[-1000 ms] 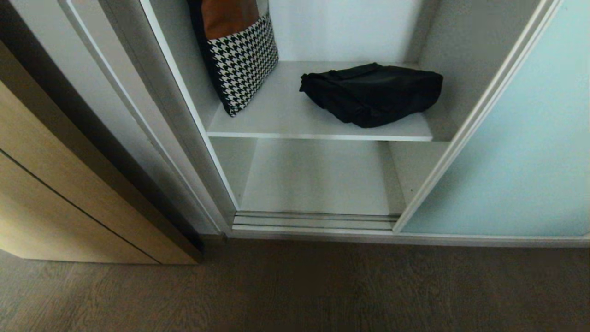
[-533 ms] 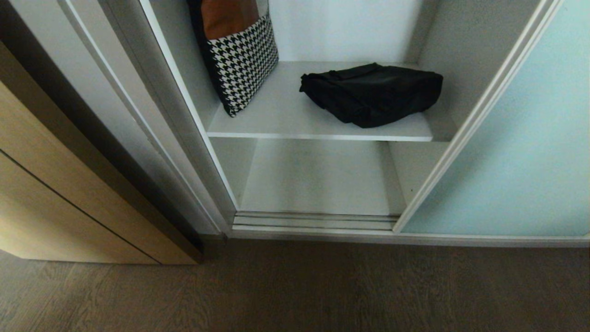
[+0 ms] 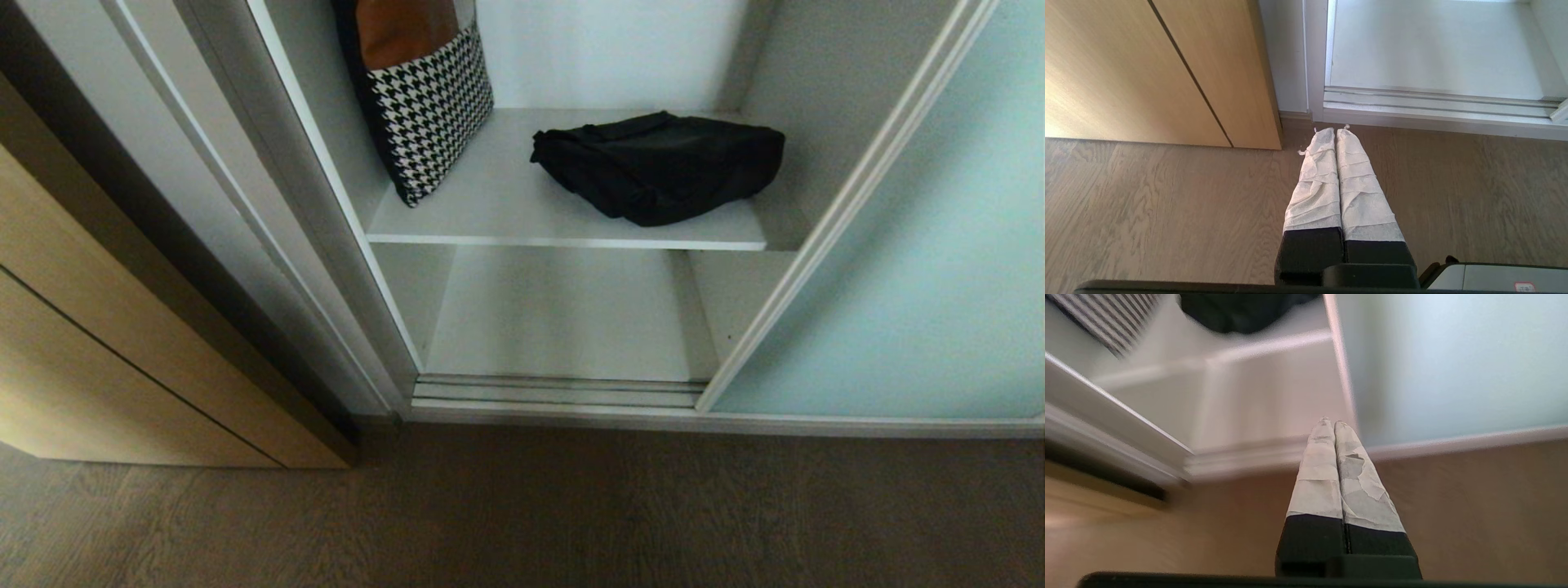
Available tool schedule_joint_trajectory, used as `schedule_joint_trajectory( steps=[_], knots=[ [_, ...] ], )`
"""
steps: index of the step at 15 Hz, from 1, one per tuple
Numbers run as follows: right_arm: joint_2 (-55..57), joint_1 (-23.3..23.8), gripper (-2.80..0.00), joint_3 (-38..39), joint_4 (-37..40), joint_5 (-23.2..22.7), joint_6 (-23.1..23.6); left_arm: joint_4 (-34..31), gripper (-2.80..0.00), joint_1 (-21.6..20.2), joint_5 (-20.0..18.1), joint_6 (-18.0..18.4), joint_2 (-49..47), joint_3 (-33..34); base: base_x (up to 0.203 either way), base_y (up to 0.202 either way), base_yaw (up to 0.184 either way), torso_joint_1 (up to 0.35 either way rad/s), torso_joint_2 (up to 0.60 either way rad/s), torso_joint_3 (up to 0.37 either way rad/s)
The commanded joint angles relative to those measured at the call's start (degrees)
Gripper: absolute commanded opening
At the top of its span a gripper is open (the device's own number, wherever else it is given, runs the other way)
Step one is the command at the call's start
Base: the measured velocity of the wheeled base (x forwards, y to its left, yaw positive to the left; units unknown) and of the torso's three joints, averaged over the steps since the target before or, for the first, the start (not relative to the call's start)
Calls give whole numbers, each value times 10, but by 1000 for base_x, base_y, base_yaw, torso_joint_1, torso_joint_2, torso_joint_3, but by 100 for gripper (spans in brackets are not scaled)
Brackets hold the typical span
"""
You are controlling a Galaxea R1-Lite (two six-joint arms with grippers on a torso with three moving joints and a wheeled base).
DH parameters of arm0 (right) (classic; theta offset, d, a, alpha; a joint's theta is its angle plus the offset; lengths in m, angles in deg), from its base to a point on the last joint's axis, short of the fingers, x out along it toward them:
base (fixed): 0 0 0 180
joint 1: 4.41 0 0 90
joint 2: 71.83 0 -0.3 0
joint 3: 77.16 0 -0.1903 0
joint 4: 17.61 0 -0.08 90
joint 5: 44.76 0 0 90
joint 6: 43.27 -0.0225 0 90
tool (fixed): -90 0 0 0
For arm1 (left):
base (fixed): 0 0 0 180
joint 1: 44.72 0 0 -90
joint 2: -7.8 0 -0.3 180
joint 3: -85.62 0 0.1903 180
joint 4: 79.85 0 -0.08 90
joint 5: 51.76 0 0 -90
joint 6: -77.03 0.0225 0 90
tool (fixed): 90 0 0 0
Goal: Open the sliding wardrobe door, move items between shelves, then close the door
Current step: Place the bag on the higher shelf, then close the door
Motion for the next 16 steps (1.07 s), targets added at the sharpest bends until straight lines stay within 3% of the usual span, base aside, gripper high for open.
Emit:
schedule_joint_trajectory(
  steps=[1,5,7,10,13,16],
  knots=[
    [110,-1,-280,-94,2,-15,-34,0,-280,0,0,0,0,0,0,0,0,0,0,0],
    [195,-1,-280,-221,24,-75,-126,0,-280,0,0,0,0,0,0,0,0,0,0,0],
    [215,-1,-280,-246,29,-119,-185,0,-280,0,0,0,0,0,0,0,0,0,0,0],
    [257,2,-280,-272,24,-136,-237,0,-280,0,0,0,0,0,0,0,0,0,0,0],
    [308,45,-280,-301,4,-156,-256,0,-280,0,0,0,0,0,0,0,0,0,0,0],
    [346,101,-280,-305,-19,-217,-264,0,-280,0,0,0,-1,0,0,0,0,0,0,0]
  ],
)
